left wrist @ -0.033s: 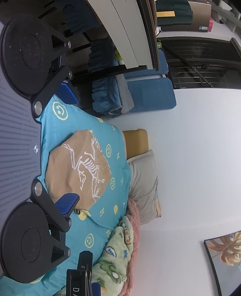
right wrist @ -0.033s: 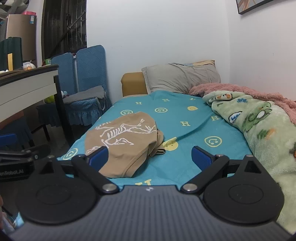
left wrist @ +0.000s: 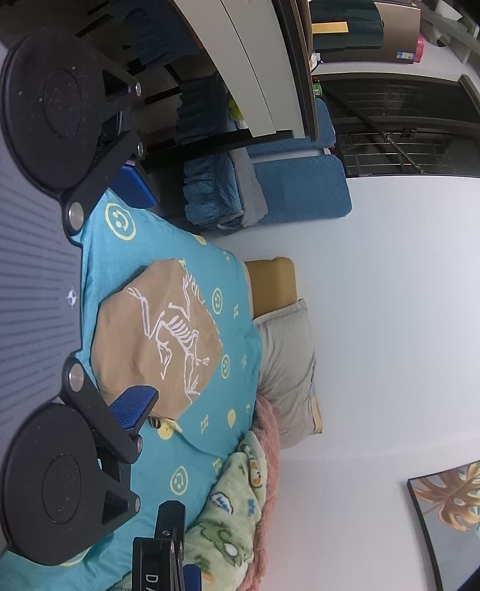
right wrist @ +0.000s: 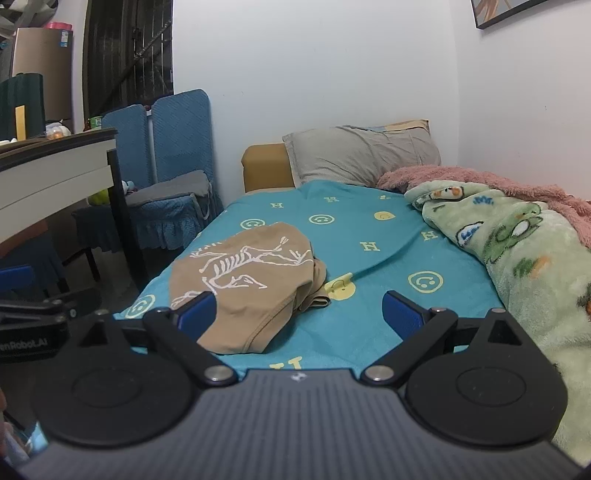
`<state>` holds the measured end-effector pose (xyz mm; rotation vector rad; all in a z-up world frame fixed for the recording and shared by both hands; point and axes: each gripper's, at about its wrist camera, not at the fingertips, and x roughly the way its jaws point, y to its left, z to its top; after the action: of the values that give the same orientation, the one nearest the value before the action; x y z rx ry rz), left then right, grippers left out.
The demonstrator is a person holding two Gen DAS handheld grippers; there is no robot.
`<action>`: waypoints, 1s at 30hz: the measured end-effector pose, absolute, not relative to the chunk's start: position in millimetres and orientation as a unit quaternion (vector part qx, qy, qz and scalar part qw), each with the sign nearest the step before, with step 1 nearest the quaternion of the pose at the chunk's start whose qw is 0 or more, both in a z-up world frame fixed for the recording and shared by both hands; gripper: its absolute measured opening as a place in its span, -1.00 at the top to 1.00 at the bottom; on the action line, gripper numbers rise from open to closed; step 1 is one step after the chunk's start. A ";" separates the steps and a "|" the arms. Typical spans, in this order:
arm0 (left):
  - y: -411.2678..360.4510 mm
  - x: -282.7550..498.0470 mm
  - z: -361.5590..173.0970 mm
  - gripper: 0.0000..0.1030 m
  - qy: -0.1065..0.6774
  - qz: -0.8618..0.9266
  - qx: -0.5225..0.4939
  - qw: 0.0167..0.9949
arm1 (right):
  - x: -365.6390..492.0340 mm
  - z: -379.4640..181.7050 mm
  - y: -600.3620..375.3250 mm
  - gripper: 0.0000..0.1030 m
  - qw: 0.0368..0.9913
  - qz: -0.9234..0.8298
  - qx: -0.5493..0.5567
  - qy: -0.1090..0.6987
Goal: Fold clothes
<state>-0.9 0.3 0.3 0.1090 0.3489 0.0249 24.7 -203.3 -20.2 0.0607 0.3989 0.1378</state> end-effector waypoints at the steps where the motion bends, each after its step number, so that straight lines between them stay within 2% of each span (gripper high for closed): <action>1: 0.5 -1.5 0.5 -0.99 0.173 0.014 0.054 0.983 | 24.7 -19.7 -203.5 -0.90 0.977 0.069 0.027 0.198; 7: -9.7 5.0 -2.6 -1.00 0.193 0.011 0.068 0.979 | 20.7 -20.4 -199.3 -0.90 0.979 0.065 0.021 0.193; 30: -1.0 -2.0 -6.0 -1.00 0.188 0.007 0.059 0.980 | 20.9 -17.6 -204.7 -0.90 0.979 0.060 0.031 0.194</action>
<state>-2.0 -1.0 -6.0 0.1180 0.3784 0.0151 20.9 -204.7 -17.6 0.0623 0.3900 0.1208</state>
